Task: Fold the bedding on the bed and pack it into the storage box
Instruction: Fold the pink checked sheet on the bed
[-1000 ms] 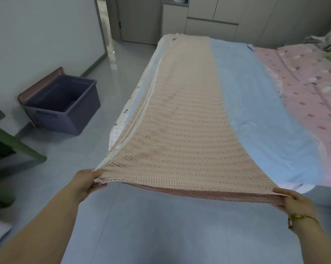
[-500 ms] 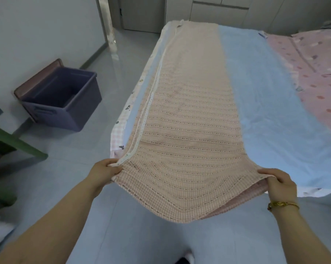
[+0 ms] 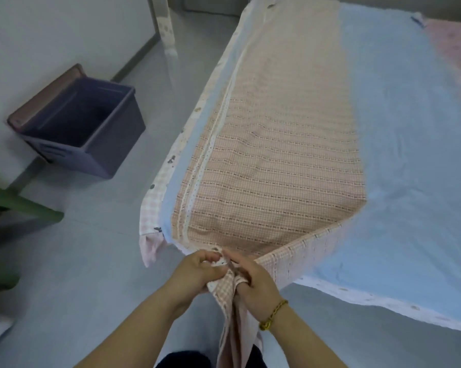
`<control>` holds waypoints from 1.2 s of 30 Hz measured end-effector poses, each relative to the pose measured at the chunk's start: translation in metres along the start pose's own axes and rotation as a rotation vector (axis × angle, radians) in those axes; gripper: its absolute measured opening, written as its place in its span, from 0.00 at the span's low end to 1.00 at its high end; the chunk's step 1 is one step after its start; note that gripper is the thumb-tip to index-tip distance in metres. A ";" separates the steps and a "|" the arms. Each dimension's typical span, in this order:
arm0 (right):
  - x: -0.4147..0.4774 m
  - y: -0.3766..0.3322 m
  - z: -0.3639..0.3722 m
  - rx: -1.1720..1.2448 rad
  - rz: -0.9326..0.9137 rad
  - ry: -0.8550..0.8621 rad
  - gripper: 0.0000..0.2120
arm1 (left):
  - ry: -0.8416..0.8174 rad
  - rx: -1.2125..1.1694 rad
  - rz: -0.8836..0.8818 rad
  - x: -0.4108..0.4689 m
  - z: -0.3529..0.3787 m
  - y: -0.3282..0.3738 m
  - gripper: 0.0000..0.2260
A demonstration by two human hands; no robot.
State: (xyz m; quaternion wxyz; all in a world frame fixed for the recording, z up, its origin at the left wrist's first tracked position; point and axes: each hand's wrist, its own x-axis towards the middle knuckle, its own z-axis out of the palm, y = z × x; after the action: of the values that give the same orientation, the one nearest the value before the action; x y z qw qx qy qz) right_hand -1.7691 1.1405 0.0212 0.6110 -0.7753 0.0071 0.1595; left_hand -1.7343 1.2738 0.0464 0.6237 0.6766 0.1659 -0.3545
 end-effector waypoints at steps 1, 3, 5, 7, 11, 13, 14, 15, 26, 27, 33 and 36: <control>0.004 0.001 -0.001 -0.008 0.022 0.004 0.26 | -0.007 0.034 -0.014 0.003 -0.001 0.001 0.08; 0.016 0.009 -0.005 -0.043 0.083 0.004 0.20 | -0.065 0.118 -0.057 0.016 -0.006 0.002 0.06; 0.026 0.018 -0.005 -0.088 0.126 0.003 0.19 | -0.186 0.200 -0.133 0.026 -0.011 0.007 0.13; 0.032 0.028 0.001 -0.110 0.176 0.016 0.21 | -0.334 0.291 -0.223 0.038 -0.024 0.018 0.16; 0.045 0.041 0.010 -0.020 0.251 0.071 0.17 | 0.042 0.471 -0.116 0.116 -0.066 0.038 0.09; 0.055 0.046 0.012 0.017 0.274 0.085 0.14 | 0.325 0.484 -0.017 0.164 -0.080 0.046 0.10; 0.061 0.050 0.013 0.021 0.283 0.096 0.17 | 0.363 0.559 0.004 0.183 -0.082 0.048 0.11; 0.068 0.054 0.015 0.014 0.278 0.110 0.20 | 0.371 0.641 0.007 0.200 -0.082 0.049 0.13; 0.094 0.082 0.028 0.018 0.233 0.251 0.14 | 0.437 0.768 0.138 0.236 -0.084 0.029 0.15; 0.091 0.083 0.028 0.023 0.232 0.258 0.14 | 0.429 0.726 0.173 0.234 -0.087 0.029 0.17; 0.081 0.081 0.019 0.037 0.203 0.268 0.23 | 0.486 0.488 0.233 0.216 -0.103 0.025 0.14; 0.080 0.082 0.011 0.074 0.213 0.255 0.22 | 0.559 0.389 0.161 0.221 -0.111 0.023 0.12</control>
State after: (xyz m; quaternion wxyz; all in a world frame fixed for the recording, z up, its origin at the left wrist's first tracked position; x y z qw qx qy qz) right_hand -1.7125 1.1450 -0.0788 0.6130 -0.7611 0.1726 0.1230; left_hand -1.5359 1.3286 -0.0921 0.4396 0.8646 0.2056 -0.1301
